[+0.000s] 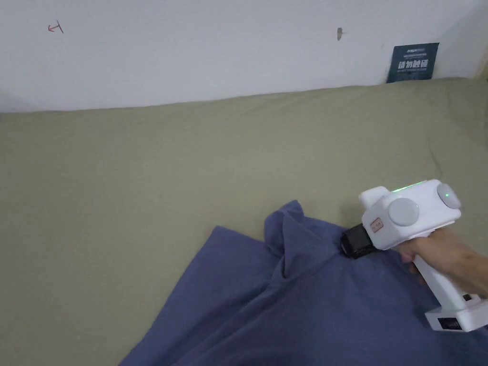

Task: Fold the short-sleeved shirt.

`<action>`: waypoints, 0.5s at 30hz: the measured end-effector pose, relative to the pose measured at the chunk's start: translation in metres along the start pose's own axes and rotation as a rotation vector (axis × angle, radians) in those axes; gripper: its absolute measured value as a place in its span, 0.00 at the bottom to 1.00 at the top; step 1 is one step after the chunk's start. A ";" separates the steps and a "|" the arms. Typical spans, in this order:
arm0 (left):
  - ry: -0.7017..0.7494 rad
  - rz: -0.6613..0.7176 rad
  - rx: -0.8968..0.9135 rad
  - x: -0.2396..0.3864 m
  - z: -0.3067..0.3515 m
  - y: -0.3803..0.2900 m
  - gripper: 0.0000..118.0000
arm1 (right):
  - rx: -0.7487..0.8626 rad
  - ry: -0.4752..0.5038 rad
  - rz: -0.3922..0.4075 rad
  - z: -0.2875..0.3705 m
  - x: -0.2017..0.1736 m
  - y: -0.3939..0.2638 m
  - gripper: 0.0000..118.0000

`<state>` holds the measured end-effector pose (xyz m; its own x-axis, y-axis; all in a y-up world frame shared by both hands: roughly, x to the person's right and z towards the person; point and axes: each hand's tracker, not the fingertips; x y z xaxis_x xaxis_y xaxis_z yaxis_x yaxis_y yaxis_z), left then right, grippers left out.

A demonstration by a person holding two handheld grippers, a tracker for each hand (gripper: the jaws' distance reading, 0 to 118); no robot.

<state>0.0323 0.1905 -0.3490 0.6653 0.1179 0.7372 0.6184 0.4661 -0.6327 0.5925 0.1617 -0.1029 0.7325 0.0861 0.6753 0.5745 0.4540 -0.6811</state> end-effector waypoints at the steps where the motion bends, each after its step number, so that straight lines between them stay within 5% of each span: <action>1: 0.007 -0.001 0.002 0.001 0.001 0.000 0.03 | -0.004 0.036 0.000 0.004 -0.003 0.001 0.57; 3: 0.003 0.004 -0.003 0.001 0.002 0.000 0.03 | 0.018 0.066 0.059 0.020 -0.012 0.001 0.03; 5: 0.007 -0.001 0.000 0.003 0.005 0.000 0.03 | 0.031 -0.008 0.114 0.035 -0.025 0.000 0.03; 7: 0.012 -0.010 0.003 0.004 0.007 0.001 0.03 | 0.013 0.024 0.162 0.048 -0.031 -0.002 0.03; 15: 0.005 -0.003 0.157 0.009 0.048 0.035 0.03 | 0.257 0.003 0.098 0.186 -0.012 -0.001 0.03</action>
<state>0.0398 0.2503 -0.3527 0.6662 0.1121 0.7373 0.5477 0.5975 -0.5857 0.5155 0.3254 -0.0578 0.7816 0.1383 0.6082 0.3891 0.6540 -0.6487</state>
